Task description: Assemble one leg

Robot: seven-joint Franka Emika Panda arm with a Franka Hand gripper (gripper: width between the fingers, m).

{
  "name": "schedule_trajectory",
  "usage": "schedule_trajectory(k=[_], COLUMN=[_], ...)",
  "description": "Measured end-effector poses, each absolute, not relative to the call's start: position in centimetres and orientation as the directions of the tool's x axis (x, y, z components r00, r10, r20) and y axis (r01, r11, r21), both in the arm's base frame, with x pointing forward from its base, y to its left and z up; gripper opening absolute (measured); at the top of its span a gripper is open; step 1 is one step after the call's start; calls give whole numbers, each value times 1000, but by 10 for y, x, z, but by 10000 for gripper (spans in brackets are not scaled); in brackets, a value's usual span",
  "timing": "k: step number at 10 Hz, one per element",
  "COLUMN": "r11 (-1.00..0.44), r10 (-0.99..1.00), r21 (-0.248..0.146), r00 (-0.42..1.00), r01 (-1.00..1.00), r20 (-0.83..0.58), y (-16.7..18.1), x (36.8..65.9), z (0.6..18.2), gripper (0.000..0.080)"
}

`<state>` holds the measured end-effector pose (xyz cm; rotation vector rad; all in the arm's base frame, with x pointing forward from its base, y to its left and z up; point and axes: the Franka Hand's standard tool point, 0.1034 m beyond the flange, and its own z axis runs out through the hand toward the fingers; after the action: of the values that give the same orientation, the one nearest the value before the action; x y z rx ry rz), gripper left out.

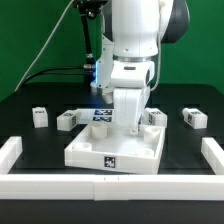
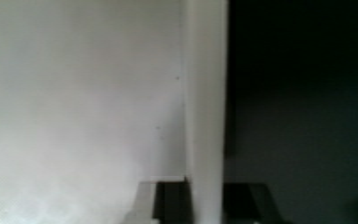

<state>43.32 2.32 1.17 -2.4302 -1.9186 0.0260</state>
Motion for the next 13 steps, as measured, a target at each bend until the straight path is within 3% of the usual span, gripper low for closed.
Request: schedule_trajectory(k=[4,8,13], r11=[-232,-111,-78], r10=[972,994,997], r21=[-45,-31,9], r00=[232,112,77], r01=[972,993,997], r20=[15,17,31], y=[23,34,69], x=[433,441,484], z=[12,13,12], gripper=[59,59,60])
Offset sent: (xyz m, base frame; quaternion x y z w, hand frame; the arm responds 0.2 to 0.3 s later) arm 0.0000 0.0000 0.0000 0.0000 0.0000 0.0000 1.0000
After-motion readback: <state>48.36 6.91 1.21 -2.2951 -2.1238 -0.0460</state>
